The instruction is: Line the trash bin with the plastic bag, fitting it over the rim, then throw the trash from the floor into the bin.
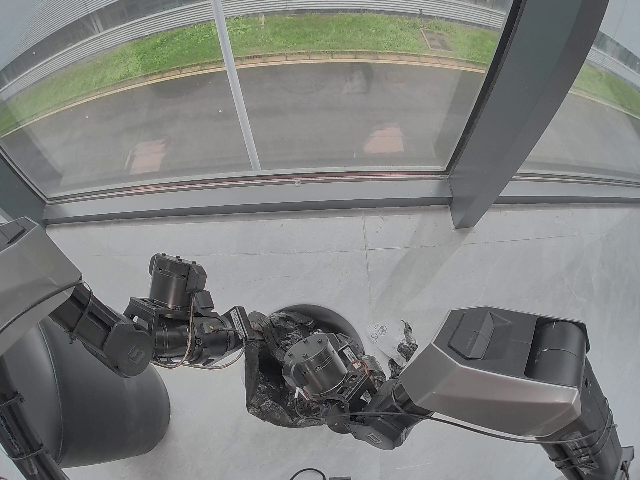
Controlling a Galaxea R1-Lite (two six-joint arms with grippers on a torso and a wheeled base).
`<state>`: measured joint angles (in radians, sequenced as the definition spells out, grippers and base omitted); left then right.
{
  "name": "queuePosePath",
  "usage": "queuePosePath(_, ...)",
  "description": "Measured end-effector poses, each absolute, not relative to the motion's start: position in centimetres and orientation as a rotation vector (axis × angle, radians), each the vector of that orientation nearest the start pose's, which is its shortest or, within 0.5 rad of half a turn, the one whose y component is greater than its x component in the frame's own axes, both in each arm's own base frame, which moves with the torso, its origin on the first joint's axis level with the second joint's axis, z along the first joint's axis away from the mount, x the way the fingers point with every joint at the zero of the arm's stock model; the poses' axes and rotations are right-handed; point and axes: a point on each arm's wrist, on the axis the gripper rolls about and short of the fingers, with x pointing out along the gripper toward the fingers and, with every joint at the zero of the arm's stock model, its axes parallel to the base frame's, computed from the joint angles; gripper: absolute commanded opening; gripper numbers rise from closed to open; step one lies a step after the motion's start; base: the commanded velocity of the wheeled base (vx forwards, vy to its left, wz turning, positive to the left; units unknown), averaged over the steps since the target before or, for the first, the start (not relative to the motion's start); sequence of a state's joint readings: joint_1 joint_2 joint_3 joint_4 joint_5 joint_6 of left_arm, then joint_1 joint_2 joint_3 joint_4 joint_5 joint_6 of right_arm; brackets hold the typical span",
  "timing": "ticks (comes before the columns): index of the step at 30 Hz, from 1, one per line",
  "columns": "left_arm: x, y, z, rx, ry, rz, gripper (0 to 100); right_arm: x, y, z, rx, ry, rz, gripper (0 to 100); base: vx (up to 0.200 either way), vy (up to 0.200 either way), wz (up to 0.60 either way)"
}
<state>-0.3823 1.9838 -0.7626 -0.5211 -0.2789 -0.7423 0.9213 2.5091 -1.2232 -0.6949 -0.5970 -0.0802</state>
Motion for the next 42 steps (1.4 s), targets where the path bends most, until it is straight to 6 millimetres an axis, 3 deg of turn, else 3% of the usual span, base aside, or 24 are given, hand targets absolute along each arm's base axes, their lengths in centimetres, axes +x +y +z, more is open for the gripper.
queuePosePath(9, 30.2, -12.8, 7.0, -0.648, 0.916, -0.341, 0, 27.8, 34.8, -1.9, -0.507, 0.363, 0.167, 100, 0.000, 0.000, 0.00)
queuePosePath(22, 30.2, -12.8, 7.0, -0.650, 0.917, -0.346, 0, 30.2, 33.4, -1.0, -0.447, 0.316, 0.049, 100, 0.000, 0.000, 0.00)
queuePosePath(31, 30.2, -12.8, 7.3, -0.652, 0.909, -0.349, 0, 32.9, 32.1, 1.6, -0.391, 0.274, -0.017, 100, 0.000, 0.000, 0.00)
queuePosePath(42, 30.6, -12.8, 7.5, -0.661, 0.858, -0.368, 0, 33.4, 31.1, 4.1, -0.359, 0.246, -0.042, 100, 0.000, 0.000, 0.00)
